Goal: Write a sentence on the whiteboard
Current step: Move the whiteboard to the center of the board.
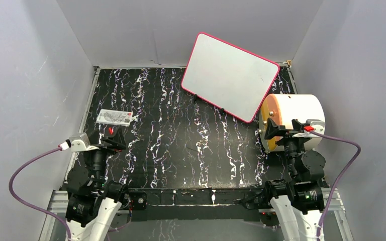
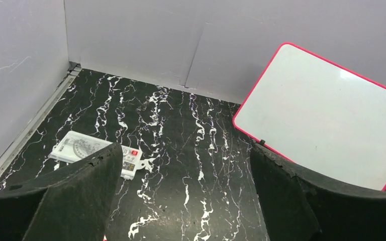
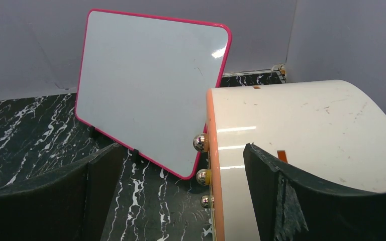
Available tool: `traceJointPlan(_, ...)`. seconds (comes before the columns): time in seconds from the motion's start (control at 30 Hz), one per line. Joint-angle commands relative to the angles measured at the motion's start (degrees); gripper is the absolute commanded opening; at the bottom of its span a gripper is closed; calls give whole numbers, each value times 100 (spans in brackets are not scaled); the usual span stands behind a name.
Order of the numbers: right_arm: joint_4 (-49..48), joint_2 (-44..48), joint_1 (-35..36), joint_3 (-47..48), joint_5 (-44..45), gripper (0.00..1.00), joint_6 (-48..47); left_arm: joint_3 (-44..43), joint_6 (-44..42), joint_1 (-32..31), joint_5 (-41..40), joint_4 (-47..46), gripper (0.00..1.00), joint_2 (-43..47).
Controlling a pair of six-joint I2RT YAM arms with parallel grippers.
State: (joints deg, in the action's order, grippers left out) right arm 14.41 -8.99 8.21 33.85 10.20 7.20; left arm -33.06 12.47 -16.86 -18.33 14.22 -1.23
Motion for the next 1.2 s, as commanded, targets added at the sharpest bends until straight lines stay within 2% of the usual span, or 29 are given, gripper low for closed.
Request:
traceJointPlan(0.0, -248, -50, -30, 174, -11, 99, -66, -104, 133, 59, -104, -2, 94, -169)
traceJointPlan(0.13, -180, -218, -29, 327, 13, 99, -36, -93, 195, 58, -28, 10, 94, -319)
traceJointPlan(0.3, 53, -885, -29, 962, -167, 99, -149, -212, 400, 60, -260, 135, 95, -674)
traceJointPlan(0.57, 355, -2210, -24, 2047, -604, 99, -131, -234, 432, 56, 108, 28, 95, -1366)
traceJointPlan(0.67, 527, -2839, -29, 2391, -746, 99, -140, -226, 336, 60, 499, -6, 95, -1562)
traceJointPlan(0.97, 629, -4458, -3, 2940, -984, 99, 203, -141, 323, 53, 996, 147, 95, -1612)
traceJointPlan(1.07, 539, -4836, 257, 2973, -846, 99, 340, -148, 329, 19, 1034, 146, 95, -1610)
traceJointPlan(1.17, 513, -5204, 972, 3036, 14, 99, 358, -116, 246, -20, 979, 88, 95, -1592)
